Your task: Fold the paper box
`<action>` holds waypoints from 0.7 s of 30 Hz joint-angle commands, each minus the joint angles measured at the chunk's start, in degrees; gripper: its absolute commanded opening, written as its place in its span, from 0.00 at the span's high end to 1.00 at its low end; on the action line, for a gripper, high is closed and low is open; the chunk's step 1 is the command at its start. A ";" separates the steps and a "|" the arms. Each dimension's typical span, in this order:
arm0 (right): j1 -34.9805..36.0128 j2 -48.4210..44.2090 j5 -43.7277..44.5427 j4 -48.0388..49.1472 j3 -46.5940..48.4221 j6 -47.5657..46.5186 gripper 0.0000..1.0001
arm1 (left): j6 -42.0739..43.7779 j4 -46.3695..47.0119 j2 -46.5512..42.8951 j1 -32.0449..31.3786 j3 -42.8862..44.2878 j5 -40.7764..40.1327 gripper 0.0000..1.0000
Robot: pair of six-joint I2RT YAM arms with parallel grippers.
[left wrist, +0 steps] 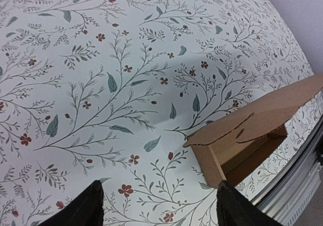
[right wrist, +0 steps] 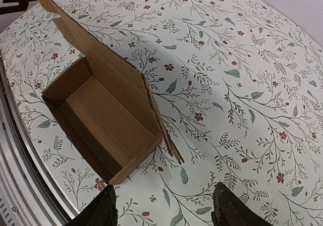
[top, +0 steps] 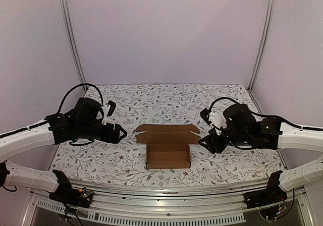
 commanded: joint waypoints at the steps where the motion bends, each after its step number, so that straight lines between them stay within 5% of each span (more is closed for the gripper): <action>1: -3.55 2.46 -6.74 5.25 -0.79 -5.62 0.35 | 0.54 1.16 -0.58 0.58 -1.00 1.40 0.22; 10: -9.16 9.15 -18.46 8.81 0.34 -7.15 0.36 | -0.48 1.12 -1.91 0.58 -2.04 0.90 0.23; 21: -10.15 12.60 -21.16 9.10 2.20 -9.81 0.51 | -0.57 0.96 -2.63 0.58 -2.44 0.18 0.24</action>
